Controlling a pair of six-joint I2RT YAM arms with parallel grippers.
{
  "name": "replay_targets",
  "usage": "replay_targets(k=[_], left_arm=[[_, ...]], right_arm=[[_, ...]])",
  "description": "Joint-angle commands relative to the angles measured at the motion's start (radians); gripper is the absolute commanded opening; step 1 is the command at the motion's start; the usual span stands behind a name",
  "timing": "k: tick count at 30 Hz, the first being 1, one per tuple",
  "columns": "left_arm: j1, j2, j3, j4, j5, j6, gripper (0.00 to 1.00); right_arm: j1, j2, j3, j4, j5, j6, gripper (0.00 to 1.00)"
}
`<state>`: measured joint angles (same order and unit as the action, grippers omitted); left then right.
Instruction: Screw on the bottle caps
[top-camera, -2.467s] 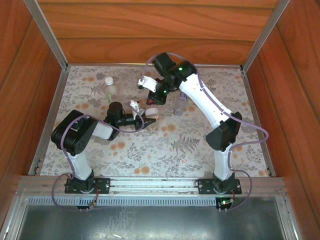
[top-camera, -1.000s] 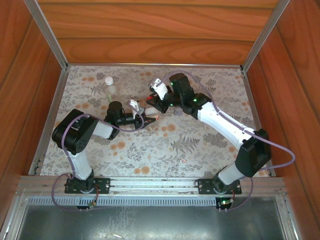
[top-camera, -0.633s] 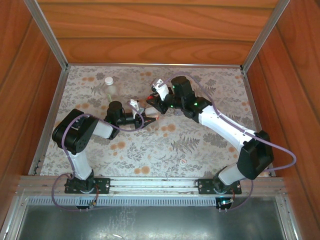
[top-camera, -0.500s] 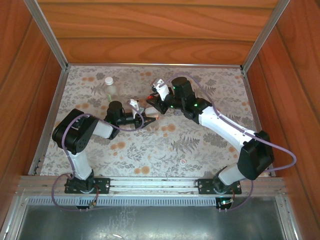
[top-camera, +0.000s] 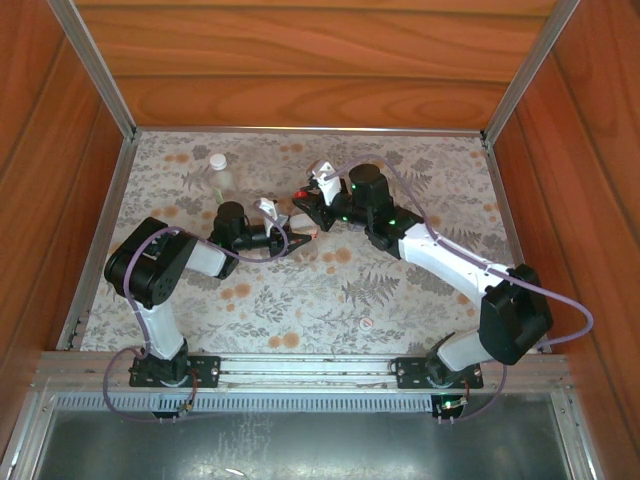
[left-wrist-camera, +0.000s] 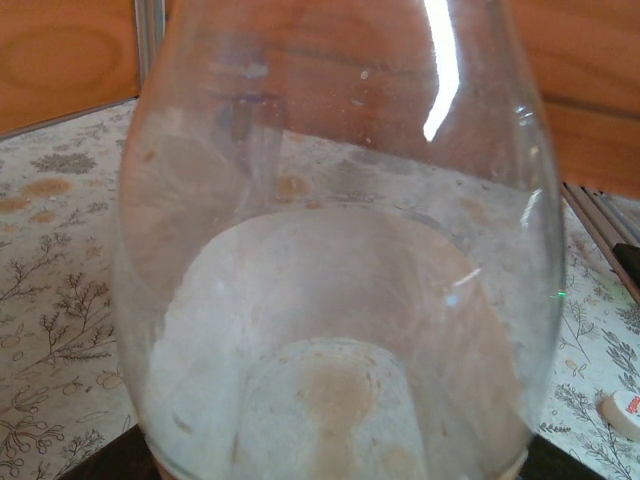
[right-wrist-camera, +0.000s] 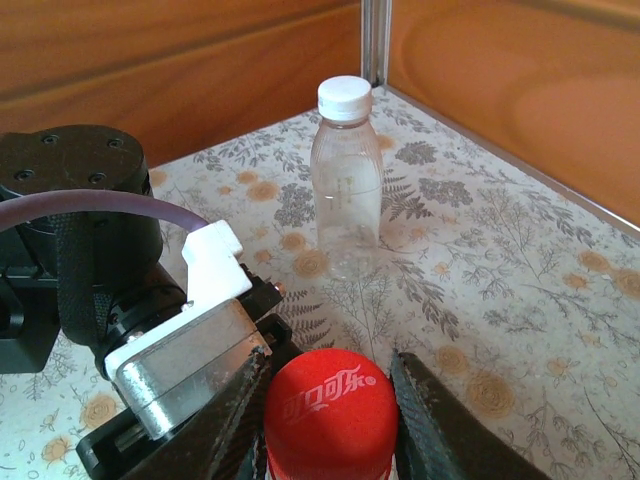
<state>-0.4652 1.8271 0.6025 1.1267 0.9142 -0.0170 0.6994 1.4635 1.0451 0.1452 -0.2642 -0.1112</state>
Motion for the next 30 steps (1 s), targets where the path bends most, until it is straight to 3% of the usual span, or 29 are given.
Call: replay_targets(k=[1,9,20,30], left_arm=[[0.004,0.046,-0.020,-0.128,0.007,0.004,0.48],[0.005,0.044,-0.021,-0.128,0.008,0.003,0.48],[0.006,0.045,-0.021,-0.128,0.010,0.006,0.48],[0.005,0.046,-0.023,-0.128,0.011,0.009,0.48]], right_arm=[[-0.009,0.001,-0.054,-0.013,0.036,0.035,0.33],[-0.009,-0.013,-0.085,0.029,0.060,0.048,0.34],[-0.009,-0.023,-0.062,0.012,0.063,0.034,0.45],[-0.009,-0.053,-0.071,-0.018,0.035,0.018,0.66]])
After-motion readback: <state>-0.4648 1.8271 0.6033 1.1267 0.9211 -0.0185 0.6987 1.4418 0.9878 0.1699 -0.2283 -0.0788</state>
